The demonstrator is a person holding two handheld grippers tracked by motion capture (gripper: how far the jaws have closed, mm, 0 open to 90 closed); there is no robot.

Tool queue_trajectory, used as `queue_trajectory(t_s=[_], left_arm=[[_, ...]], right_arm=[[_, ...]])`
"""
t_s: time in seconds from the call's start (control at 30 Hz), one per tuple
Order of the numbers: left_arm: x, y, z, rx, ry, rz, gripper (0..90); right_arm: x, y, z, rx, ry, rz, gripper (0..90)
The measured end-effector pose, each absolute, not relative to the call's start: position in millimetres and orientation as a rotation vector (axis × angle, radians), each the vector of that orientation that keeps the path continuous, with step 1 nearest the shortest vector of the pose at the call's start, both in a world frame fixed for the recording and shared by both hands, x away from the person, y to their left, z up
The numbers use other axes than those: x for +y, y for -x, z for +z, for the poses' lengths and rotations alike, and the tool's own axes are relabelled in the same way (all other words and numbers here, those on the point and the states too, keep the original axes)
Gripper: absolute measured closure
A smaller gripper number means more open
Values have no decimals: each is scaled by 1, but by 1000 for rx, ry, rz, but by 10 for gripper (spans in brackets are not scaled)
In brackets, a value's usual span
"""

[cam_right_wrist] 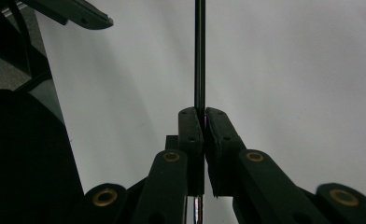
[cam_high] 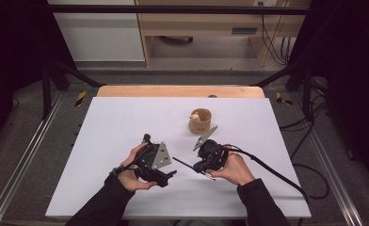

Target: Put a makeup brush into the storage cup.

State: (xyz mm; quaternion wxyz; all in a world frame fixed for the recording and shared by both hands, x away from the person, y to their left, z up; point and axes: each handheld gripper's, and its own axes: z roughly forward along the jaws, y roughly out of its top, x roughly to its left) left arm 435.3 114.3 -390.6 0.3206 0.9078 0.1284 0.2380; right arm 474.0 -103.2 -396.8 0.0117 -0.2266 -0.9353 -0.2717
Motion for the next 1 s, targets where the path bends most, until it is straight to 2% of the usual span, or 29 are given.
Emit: queue_trajectory(t_s=[0.57,1.0], left_arm=[[99,-433,-400,211,-2458,668,162],[89,-432,-407,116,-2471,712,256]], right_arm=[[-101,-472,-400,-2911,682,-847,857],[-101,-470,-399,-2896,668,-862,857]])
